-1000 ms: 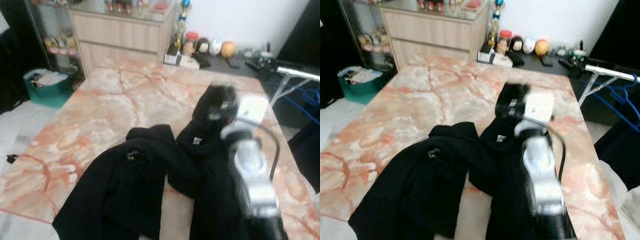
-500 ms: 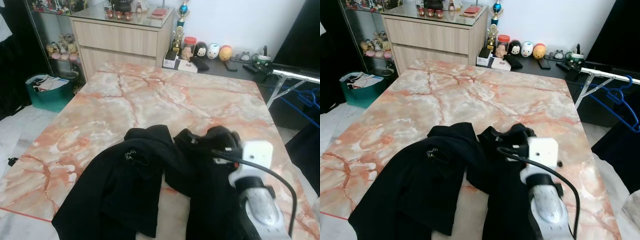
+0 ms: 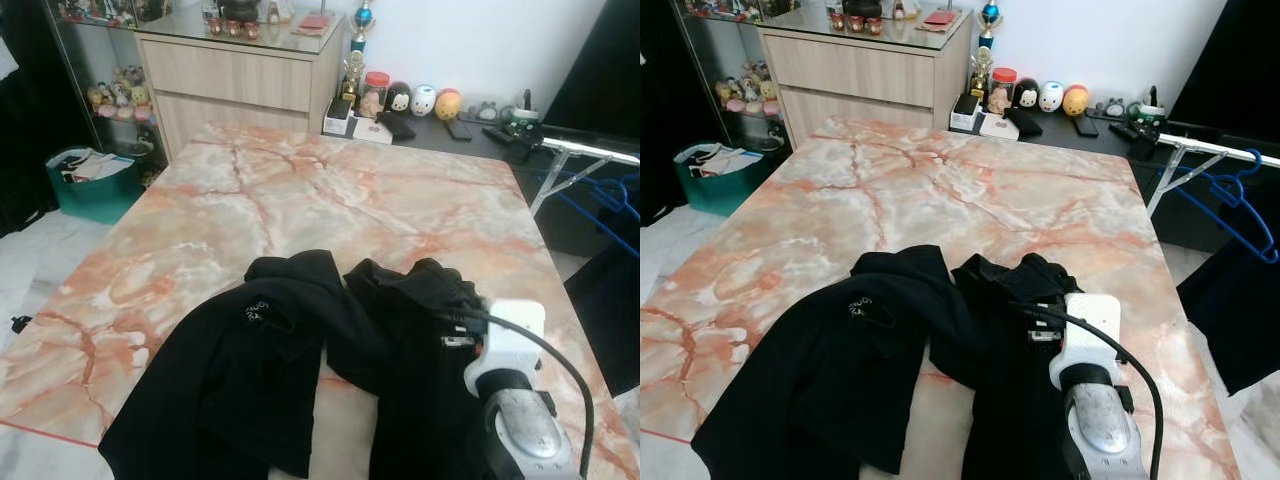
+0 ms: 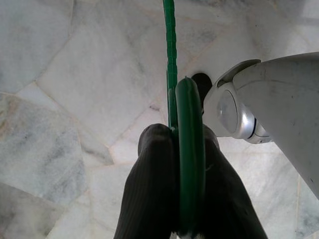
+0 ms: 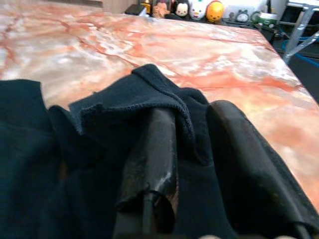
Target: Hang hanger
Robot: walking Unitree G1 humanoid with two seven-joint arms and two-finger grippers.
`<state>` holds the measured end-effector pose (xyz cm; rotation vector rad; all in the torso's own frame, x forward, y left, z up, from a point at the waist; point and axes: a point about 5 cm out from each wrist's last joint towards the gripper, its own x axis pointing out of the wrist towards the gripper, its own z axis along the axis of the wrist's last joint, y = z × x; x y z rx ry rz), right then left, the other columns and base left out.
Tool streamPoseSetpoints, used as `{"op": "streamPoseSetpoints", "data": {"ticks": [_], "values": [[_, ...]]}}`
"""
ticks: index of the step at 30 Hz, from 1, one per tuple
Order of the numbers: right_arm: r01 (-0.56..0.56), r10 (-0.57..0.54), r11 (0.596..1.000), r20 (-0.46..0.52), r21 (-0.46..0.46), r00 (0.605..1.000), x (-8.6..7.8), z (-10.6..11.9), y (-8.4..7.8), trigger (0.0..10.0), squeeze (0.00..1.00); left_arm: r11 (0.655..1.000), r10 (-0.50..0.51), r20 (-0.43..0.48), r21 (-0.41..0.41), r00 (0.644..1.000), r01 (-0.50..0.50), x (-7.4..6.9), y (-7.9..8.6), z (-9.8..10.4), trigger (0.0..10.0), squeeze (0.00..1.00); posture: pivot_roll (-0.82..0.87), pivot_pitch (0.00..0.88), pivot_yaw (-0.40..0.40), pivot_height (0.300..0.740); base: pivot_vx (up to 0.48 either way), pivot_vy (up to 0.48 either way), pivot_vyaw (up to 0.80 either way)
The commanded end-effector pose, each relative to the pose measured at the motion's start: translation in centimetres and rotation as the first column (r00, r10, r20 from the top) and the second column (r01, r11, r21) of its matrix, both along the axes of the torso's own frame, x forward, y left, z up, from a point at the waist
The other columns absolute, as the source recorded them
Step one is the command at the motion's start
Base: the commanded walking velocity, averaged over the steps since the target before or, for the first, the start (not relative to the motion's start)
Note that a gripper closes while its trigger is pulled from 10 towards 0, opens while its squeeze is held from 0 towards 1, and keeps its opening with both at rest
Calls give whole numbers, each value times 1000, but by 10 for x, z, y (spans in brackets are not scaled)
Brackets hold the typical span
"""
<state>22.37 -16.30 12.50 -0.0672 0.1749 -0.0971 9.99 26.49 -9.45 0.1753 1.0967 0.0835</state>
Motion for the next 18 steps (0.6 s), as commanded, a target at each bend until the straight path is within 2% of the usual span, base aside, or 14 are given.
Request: {"op": "streamPoseSetpoints", "data": {"ticks": [1,18], "values": [[0,0,1000,21,10,1000,-1,6,2,10000,1000,1000,-11,-17,6,1000,11,-2,1,0,10000,0,68,0,-90,740,0,0,0],[6,-7,1000,4,16,1000,-4,3,5,10000,1000,1000,-9,-16,6,1000,9,-1,3,0,10000,0,67,0,-86,740,0,0,0]]}}
